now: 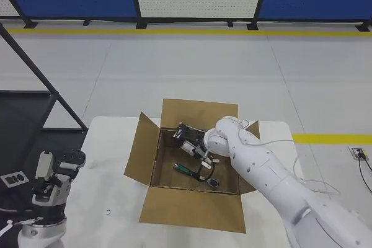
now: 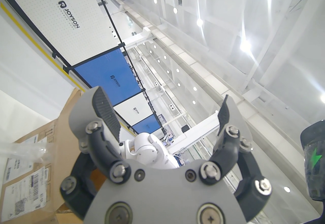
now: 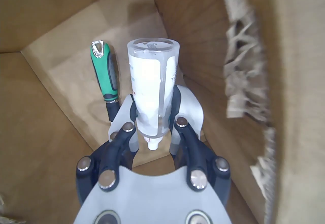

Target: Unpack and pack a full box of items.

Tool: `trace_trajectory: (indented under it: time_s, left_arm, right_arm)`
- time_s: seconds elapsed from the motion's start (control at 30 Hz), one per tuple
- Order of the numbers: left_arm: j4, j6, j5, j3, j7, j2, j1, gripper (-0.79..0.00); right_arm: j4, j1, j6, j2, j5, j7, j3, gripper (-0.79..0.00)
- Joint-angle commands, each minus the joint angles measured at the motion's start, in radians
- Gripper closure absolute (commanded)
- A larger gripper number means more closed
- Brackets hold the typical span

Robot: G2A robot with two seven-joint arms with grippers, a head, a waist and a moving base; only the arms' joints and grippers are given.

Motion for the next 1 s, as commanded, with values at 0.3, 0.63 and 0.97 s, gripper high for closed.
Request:
trace_trajectory:
  time_s: [0.3, 0.63, 0.97]
  left_arm:
    - [0.017, 0.008, 0.002, 0.019, -0.001, 0.001, -0.016, -0.785]
    - [0.043, 0.028, 0.025, 0.056, -0.017, 0.003, -0.037, -0.785]
    - [0.058, 0.064, 0.081, 0.127, -0.039, 0.005, -0.092, -0.785]
  right_arm:
    - [-0.964, -0.444, 0.153, 0.263, -0.181, 0.25, 0.448, 0.0]
    - [-1.322, -0.713, 0.309, 0.325, -0.229, 0.265, 0.779, 0.0]
    - [-1.557, -1.171, 0.35, 0.351, -0.022, 0.001, 1.244, 0.0]
